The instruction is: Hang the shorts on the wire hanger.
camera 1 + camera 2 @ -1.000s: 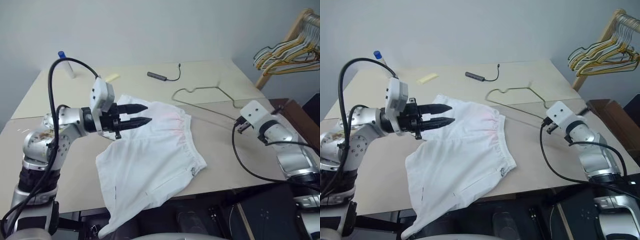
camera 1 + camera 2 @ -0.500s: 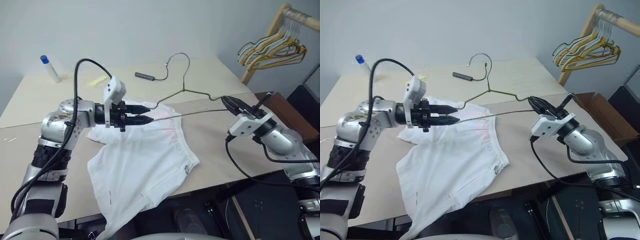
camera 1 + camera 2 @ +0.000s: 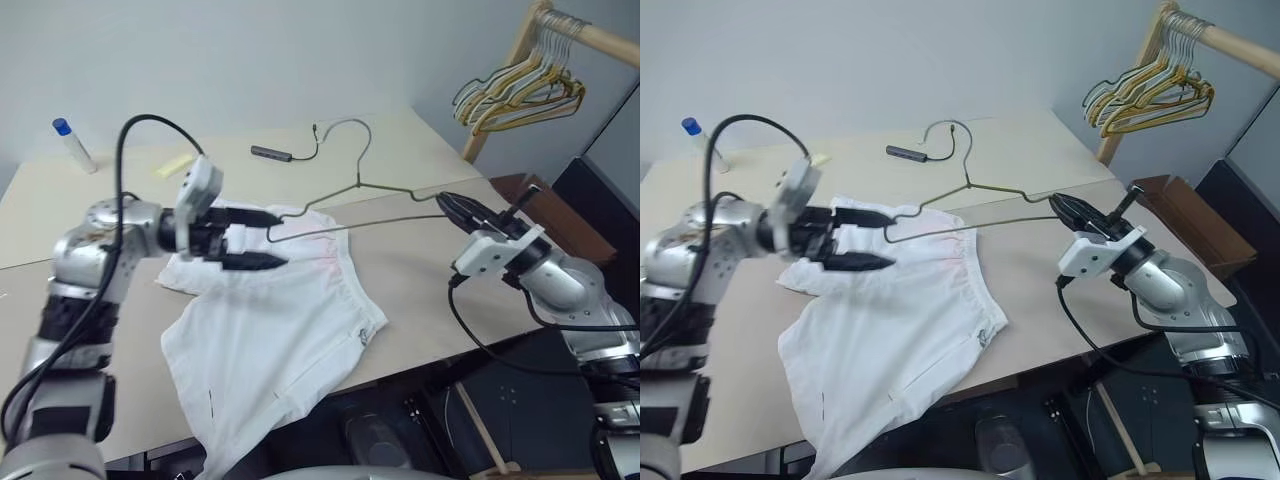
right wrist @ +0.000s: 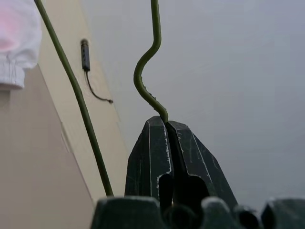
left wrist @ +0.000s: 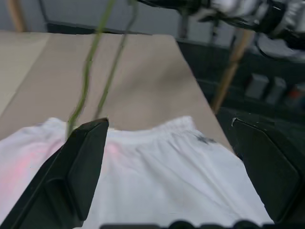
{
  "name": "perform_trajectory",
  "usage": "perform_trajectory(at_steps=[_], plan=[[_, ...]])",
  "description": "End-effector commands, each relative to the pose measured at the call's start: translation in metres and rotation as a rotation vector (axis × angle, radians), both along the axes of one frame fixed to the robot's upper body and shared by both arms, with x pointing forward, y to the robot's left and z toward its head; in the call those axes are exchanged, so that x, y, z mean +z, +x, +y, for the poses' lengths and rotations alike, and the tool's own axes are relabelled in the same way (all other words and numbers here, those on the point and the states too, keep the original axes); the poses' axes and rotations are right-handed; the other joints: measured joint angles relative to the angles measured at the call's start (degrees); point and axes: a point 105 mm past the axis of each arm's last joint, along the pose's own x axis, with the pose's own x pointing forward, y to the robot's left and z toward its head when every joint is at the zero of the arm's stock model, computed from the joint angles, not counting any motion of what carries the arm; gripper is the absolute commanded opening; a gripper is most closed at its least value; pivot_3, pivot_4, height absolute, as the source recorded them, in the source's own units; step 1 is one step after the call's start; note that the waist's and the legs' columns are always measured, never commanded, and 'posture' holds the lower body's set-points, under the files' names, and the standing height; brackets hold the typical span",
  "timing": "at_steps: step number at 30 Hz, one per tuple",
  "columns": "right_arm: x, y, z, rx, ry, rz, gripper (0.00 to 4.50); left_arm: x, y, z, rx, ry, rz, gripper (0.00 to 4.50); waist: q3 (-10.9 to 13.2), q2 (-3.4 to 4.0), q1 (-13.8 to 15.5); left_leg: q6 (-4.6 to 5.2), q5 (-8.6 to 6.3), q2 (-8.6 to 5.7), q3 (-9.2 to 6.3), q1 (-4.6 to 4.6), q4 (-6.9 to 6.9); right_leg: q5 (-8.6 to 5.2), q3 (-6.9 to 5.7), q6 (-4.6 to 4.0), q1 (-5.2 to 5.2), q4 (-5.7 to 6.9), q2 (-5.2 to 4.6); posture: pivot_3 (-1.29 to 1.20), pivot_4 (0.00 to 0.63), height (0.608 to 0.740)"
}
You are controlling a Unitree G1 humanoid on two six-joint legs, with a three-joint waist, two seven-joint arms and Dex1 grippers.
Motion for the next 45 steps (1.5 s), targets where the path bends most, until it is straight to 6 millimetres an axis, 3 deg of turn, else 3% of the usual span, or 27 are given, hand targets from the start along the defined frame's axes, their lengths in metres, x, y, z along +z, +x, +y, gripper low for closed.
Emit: perform_trajectory(at_steps=[1,4,7,18,24,32,42,45], plan=[[0.019,-0.002,-0.001,0.005,0.015,-0.057,0.0,0.024,-0.004,-0.003,-0.013,-0.048,-0.116,4.49,0.0,-0.01,0.38,0.0,0.0,0.0,-0.01,0.03,0.04,0.01,-0.01,0.01,0.05,0.01,0.0,-0.19,0.0,0.74],[0.019,-0.005,0.003,0.033,0.011,-0.045,0.0,0.034,0.033,-0.002,0.204,-0.104,-0.175,4.49,-0.01,-0.01,1.17,0.03,0.03,-0.01,-0.06,0.1,0.17,0.1,-0.08,0.03,0.16,0.02,0.0,-0.18,0.0,0.74],[0.021,-0.007,0.005,0.059,0.004,-0.037,0.0,0.029,0.058,-0.002,0.321,-0.084,-0.184,4.49,-0.02,-0.03,1.07,0.04,0.03,-0.04,-0.11,0.37,0.27,0.16,-0.09,0.07,0.51,-0.06,0.0,-0.18,0.0,0.74],[0.031,-0.014,0.013,0.097,-0.014,-0.04,0.0,-0.031,0.065,-0.018,0.171,0.149,-0.166,4.49,-0.02,-0.03,0.45,0.03,0.02,-0.04,-0.1,0.54,0.16,0.15,-0.04,0.07,0.65,-0.12,0.01,-0.2,0.0,0.74],[0.037,-0.015,0.013,0.089,-0.004,-0.044,0.0,-0.043,0.07,-0.019,0.18,0.191,-0.165,2.6,-0.02,-0.03,0.45,0.03,0.02,-0.04,-0.1,0.51,0.16,0.15,-0.04,0.08,0.63,-0.14,0.01,-0.2,0.0,0.74],[0.04,-0.014,0.014,0.089,-0.005,-0.045,0.0,-0.038,0.072,-0.016,0.203,0.166,-0.16,0.05,-0.02,-0.03,0.51,0.03,0.02,-0.04,-0.1,0.52,0.16,0.15,-0.04,0.08,0.62,-0.12,0.01,-0.2,0.0,0.74],[0.037,-0.018,0.021,0.137,-0.05,-0.035,0.0,-0.028,0.066,-0.014,0.197,0.122,-0.134,0.02,-0.02,-0.03,0.55,0.03,0.02,-0.04,-0.1,0.51,0.16,0.15,-0.04,0.08,0.62,-0.12,0.01,-0.19,0.0,0.74],[0.038,-0.02,0.022,0.152,-0.055,-0.025,0.78,-0.032,0.065,-0.012,0.214,0.128,-0.121,0.0,-0.02,-0.03,0.56,0.03,0.02,-0.04,-0.1,0.52,0.16,0.15,-0.04,0.08,0.62,-0.12,0.01,-0.18,0.0,0.74]])
